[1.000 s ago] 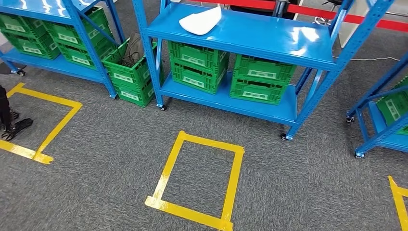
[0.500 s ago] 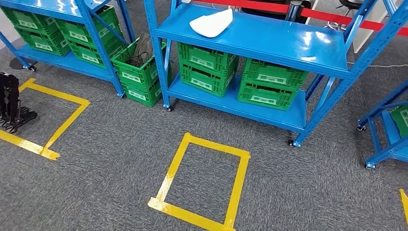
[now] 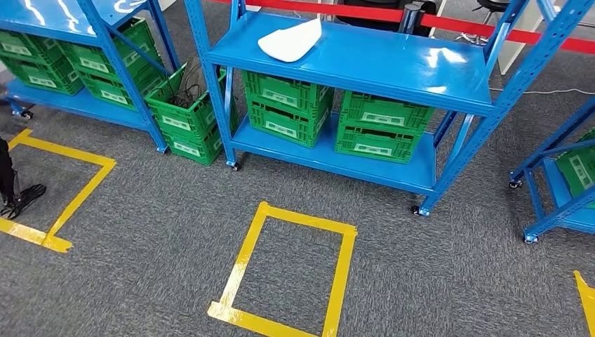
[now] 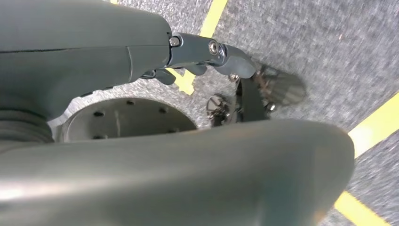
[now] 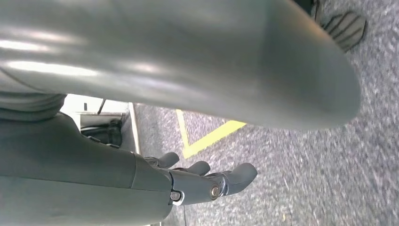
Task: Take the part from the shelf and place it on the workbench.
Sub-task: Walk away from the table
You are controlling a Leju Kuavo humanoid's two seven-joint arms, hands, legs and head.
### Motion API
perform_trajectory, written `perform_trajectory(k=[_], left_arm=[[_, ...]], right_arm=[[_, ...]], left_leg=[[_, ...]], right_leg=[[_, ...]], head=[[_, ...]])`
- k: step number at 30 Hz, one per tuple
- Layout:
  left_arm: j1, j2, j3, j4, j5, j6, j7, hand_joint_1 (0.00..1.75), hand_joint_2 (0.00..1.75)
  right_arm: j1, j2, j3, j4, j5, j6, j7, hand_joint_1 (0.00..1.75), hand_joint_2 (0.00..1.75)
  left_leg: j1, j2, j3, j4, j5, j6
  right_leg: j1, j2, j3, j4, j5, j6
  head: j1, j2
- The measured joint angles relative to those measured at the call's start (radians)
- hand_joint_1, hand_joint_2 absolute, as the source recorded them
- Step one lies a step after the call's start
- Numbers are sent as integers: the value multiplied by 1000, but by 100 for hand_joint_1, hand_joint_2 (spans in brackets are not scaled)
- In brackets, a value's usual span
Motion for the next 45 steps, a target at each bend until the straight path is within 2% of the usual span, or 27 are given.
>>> perform_trajectory(k=[3, 4, 6, 7, 8, 9, 11, 13, 16, 18, 19, 21, 22, 23, 24, 26, 28, 31, 33, 35, 37, 38, 39, 41, 42, 43, 45], left_arm=[[1, 3, 12, 1, 12, -1, -16, 0, 0], [1, 5, 15, 2, 12, -1, -18, 0, 0], [1, 8, 18, 3, 13, -2, -21, 0, 0], [2, 9, 20, 4, 14, -3, -21, 0, 0], [3, 9, 21, 4, 14, -3, -21, 0, 0], [4, 9, 23, 4, 15, -3, -21, 0, 0], [5, 9, 27, 4, 15, -4, -21, 0, 0], [4, 9, 31, 4, 15, -4, -21, 0, 0], [2, 10, 34, 4, 15, -4, -21, 0, 0], [1, 11, 36, 5, 12, -4, -22, 0, 0], [1, 12, 37, 5, 9, -4, -22, 0, 0], [2, 13, 37, 5, 1, -4, -21, 0, 0], [2, 14, 36, 5, -2, -3, -20, 0, 0], [3, 15, 36, 5, -5, -2, -18, 0, 0], [3, 18, 36, 6, -7, -1, -15, 0, 0], [4, 23, 36, 7, -9, 3, -4, 0, 0], [3, 27, 36, 8, -10, 8, 9, 0, 0], [2, 29, 36, 8, -7, 14, 16, 0, 0], [2, 28, 36, 9, -6, 17, 14, 0, 0], [2, 29, 36, 9, -4, 19, 13, 0, 0], [2, 29, 37, 9, -3, 21, 13, 0, 0], [3, 29, 37, 9, -2, 23, 13, 0, 0], [3, 29, 36, 9, -1, 24, 14, 0, 0], [5, 29, 36, 10, -1, 26, 15, 0, 0], [4, 29, 37, 10, -1, 26, 16, 0, 0], [4, 29, 37, 10, -1, 26, 16, 0, 0], [1, 29, 37, 10, -1, 26, 16, 0, 0]], right_arm=[[-3, 1, 5, -1, -4, -2, 3, 0, 0], [-3, 1, 6, -1, -6, -2, 4, 0, 0], [-1, 1, 7, -1, -7, -2, 5, 0, 0], [0, 1, 7, -1, -7, -2, 5, 0, 0], [1, 1, 8, -1, -7, -2, 5, 0, 0], [2, 1, 8, -1, -8, -2, 5, 0, 0], [4, 1, 10, -1, -8, -2, 5, 0, 0], [3, 1, 12, -1, -8, -2, 5, 0, 0], [2, 1, 14, -1, -8, -2, 5, 0, 0], [2, 0, 14, -1, -10, -2, 4, 0, 0], [3, 1, 15, -1, -12, -2, 4, 0, 0], [3, 1, 15, -1, -17, 0, 2, 0, 0], [3, 3, 15, -1, -21, 2, 2, 0, 0], [3, 5, 15, -1, -23, 4, 2, 0, 0], [4, 8, 15, -1, -25, 5, 2, 0, 0], [6, 17, 15, 0, -27, 7, -2, 0, 0], [6, 25, 16, 0, -24, 8, -7, 0, 0], [3, 31, 20, 0, -17, 6, -12, 0, 0], [0, 32, 22, 0, -12, 4, -11, 0, 0], [0, 33, 23, 0, -9, 4, -11, 0, 0], [2, 33, 23, 0, -8, 4, -9, 0, 0], [3, 34, 24, 0, -8, 4, -8, 0, 0], [4, 34, 25, 0, -8, 4, -7, 0, 0], [6, 35, 29, 0, -8, 3, -5, 0, 0], [7, 36, 30, 0, -8, 2, -4, 0, 0], [6, 36, 32, 0, -8, 2, -4, 0, 0], [4, 36, 35, 0, -8, 2, -4, 0, 0]], left_leg=[[6, 0, 9, -12, 1, 13], [8, 0, 12, -14, 0, 17], [7, 0, 15, -15, -6, 22], [7, 0, 18, -15, -9, 22], [7, -1, 23, -15, -14, 22], [7, -2, 29, -15, -18, 20], [8, -3, 41, -15, -28, 15], [6, -3, 44, -16, -41, 4], [8, -2, 56, -21, -54, -15], [10, -1, 51, 11, -74, -22], [9, -1, 31, 57, -97, -24], [8, -1, -45, 189, -151, -25], [8, -1, -81, 242, -163, -25], [8, -1, -104, 265, -155, -24], [8, -1, -107, 248, -126, -23], [6, 0, -68, 126, -38, -16], [3, 0, -19, 24, 3, -10], [-1, -1, 3, 2, -6, 1], [2, -1, 9, -6, -6, 10], [6, -1, 16, -12, -10, 18], [5, -1, 21, -12, -18, 23], [5, -1, 27, -12, -23, 23], [5, -2, 34, -12, -29, 23], [5, -5, 52, -13, -41, 20], [3, -6, 59, -13, -48, 16], [3, -6, 60, -14, -54, 12], [3, -5, 61, -17, -62, 1]], right_leg=[[-3, -1, -12, 44, -29, 18], [-6, -2, -38, 97, -55, 24], [-12, -3, -120, 235, -107, 33], [-15, -3, -155, 284, -114, 36], [-17, -3, -173, 297, -101, 38], [-19, -3, -171, 269, -68, 38], [-20, -4, -126, 136, 18, 34], [-16, -5, -87, 38, 55, 23], [-9, -3, -68, 18, 48, 2], [-12, -4, -46, 6, 51, -11], [-14, -5, -35, 1, 52, -17], [-12, -7, -29, 0, 47, -25], [-11, -6, -26, 0, 42, -26], [-9, -5, -20, 0, 37, -27], [-9, -4, -12, 1, 30, -26], [-8, -2, 3, 1, 15, -21], [-5, -1, 9, 3, -2, -11], [-6, -1, 14, -1, -14, 6], [-8, -2, 9, 23, -29, 18], [-11, -3, -44, 123, -72, 29], [-15, -3, -129, 253, -109, 36], [-17, -3, -159, 286, -104, 37], [-17, -3, -171, 282, -78, 37], [-17, -3, -146, 174, 13, 30], [-14, -4, -124, 112, 46, 24], [-11, -4, -102, 64, 63, 18], [-4, -4, -80, 33, 57, 5]], head=[[7, 0], [12, 0], [23, 0], [25, 0], [27, 0], [30, 0], [39, 0], [44, 0], [42, 0], [37, 0], [32, 0], [19, 0], [14, 0], [10, 0], [7, 0], [0, 0], [-6, 0], [-5, 0], [0, 0], [11, 0], [20, 0], [22, 0], [25, 0], [33, 0], [37, 0], [39, 0], [39, 0]])
